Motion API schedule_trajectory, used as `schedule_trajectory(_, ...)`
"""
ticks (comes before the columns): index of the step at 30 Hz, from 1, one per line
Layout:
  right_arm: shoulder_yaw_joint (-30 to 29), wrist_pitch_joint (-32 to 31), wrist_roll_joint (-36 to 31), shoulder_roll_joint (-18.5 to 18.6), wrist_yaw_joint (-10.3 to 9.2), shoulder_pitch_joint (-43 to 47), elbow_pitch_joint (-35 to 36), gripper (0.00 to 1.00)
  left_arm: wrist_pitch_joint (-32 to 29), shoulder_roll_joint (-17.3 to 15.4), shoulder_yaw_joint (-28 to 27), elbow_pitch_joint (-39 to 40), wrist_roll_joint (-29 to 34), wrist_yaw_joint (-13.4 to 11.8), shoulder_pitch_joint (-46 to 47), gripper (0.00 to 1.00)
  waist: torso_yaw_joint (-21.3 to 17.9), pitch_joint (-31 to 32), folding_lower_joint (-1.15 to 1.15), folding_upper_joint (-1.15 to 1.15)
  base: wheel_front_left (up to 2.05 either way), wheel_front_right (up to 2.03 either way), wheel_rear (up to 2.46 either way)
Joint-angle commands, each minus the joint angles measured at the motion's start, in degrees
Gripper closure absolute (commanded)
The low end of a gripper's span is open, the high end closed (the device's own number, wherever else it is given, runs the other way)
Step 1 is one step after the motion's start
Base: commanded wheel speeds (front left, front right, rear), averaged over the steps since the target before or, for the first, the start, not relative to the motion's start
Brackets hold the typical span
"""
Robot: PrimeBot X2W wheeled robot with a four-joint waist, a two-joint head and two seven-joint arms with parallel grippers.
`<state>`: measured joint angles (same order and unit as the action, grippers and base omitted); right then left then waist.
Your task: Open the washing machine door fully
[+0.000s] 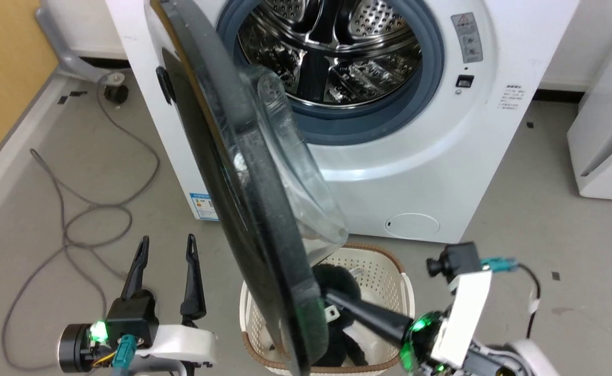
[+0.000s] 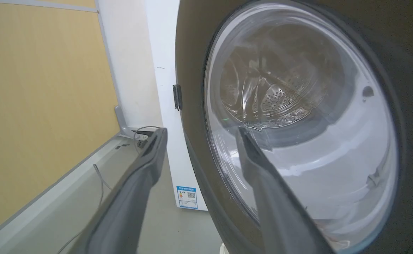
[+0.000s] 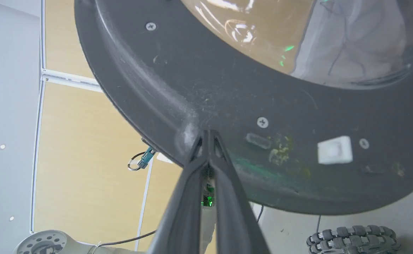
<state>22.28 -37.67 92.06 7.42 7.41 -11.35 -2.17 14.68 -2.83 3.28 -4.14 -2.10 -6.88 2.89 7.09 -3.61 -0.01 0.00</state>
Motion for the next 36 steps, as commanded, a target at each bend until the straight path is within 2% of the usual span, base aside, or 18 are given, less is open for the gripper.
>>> schedule_trajectory(1, 0.42, 0.5, -0.1, -0.91, 0.08, 1.5, 0.19, 1.0, 0.32, -0.05, -0.07, 0.05, 0.43, 0.13, -1.1, 0.0, -0.44, 0.59, 0.01, 0.0, 0.0, 0.0, 0.0)
schedule_trajectory(6, -0.27, 3.14, -1.17, -1.75, 0.08, 3.07, 1.05, 1.0, 0.32, -0.05, -0.2, -0.14, 0.45, 0.15, -1.97, 0.0, -1.25, 1.91, 0.01, 0.0, 0.0, 0.0, 0.0)
schedule_trajectory(9, -2.81, 7.21, -2.87, -1.82, 0.08, 3.25, 2.41, 1.0, 0.32, -0.05, -0.41, -0.26, 0.51, 0.28, -2.34, 0.0, -1.69, 2.57, 0.01, 0.0, 0.0, 0.0, 0.0)
schedule_trajectory(13, -6.01, 15.58, -8.26, -1.38, 0.08, 2.51, 5.83, 1.0, 0.32, -0.07, -0.96, -0.12, 0.6, 0.33, -2.83, 0.0, -2.46, 3.09, 0.01, 0.0, 0.0, 0.0, 0.0)
schedule_trajectory(19, -7.04, 31.26, -17.52, 1.01, 0.08, 2.3, 8.75, 1.0, 0.32, -0.07, -1.65, 0.08, 0.62, 0.41, -3.14, 0.0, -3.31, 3.62, 0.01, 0.0, 0.0, 0.0, 0.0)
schedule_trajectory(23, -5.71, 43.73, -27.43, 5.47, 0.08, 2.16, 7.89, 1.0, 0.32, -0.07, -2.15, 0.39, 0.62, 0.3, -3.44, 0.0, -3.95, 3.9, 0.01, 0.0, 0.0, 0.0, 0.0)
schedule_trajectory(26, -6.53, 51.3, -32.75, 7.1, 0.08, 2.26, 6.32, 1.0, 0.32, -0.07, -2.67, 0.7, 0.61, 0.2, -3.89, 0.0, -4.62, 4.09, 0.01, 0.0, 0.0, 0.0, 0.0)
schedule_trajectory(29, -9.58, 52.56, -42.64, 8.55, 0.08, 2.37, 5.13, 1.0, 0.32, -0.07, -3.19, 0.94, 0.59, 0.11, -4.27, 0.0, -5.27, 4.09, 0.01, 0.0, 0.0, 0.0, 0.0)
schedule_trajectory(34, -15.96, 52.64, -65.47, 7.29, 0.08, 4.29, 7.28, 1.0, 0.32, -0.06, -3.68, 1.24, 0.58, 0.1, -4.3, 0.0, -6.01, 3.73, 0.01, 0.0, 0.0, 0.0, 0.0)
schedule_trajectory(36, -17.38, 52.65, -72.12, 5.59, 0.08, 5.77, 8.16, 1.0, 0.32, -0.06, -3.62, 1.29, 0.6, 0.08, -4.25, 0.0, -6.17, 3.64, 0.01, 0.0, 0.0, 0.0, 0.0)
